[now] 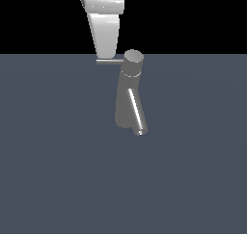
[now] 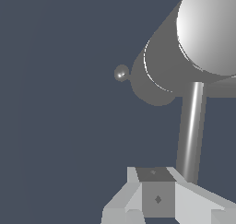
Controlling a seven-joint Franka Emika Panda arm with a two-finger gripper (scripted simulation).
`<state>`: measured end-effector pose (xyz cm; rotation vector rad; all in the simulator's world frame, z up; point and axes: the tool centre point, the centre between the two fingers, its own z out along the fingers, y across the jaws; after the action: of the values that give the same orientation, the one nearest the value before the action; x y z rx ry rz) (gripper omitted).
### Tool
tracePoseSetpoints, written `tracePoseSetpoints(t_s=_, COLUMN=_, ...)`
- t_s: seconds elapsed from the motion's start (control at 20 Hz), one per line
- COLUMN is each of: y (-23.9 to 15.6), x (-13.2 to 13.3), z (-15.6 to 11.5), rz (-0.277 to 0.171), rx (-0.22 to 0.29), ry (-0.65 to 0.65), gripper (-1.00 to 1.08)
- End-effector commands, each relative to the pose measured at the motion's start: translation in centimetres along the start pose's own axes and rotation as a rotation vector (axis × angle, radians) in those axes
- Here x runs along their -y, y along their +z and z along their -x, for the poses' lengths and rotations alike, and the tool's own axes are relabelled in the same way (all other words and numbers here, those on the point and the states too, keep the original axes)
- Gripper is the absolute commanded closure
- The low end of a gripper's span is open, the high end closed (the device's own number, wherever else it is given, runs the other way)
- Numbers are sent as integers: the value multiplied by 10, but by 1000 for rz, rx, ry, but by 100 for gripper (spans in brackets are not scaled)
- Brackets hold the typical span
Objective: Turn on the faucet by rotating a designated handle.
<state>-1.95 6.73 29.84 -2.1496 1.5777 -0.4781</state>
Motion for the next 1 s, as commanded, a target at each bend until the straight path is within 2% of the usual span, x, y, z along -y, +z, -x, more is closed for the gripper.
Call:
tracePoseSetpoints(t_s=0.0, y=7, x=5, z=-4, rz=-15, rx=-10, ry=33, gripper=108)
tracePoseSetpoints(t_s=0.7, y=17, x=13, z=-11, rz=-35, rx=-28, ry=83, gripper=108)
tracePoseSetpoints(t_s=0.95, y=17, x=4, z=-10, rz=-35, rx=-28, ry=83, gripper=108)
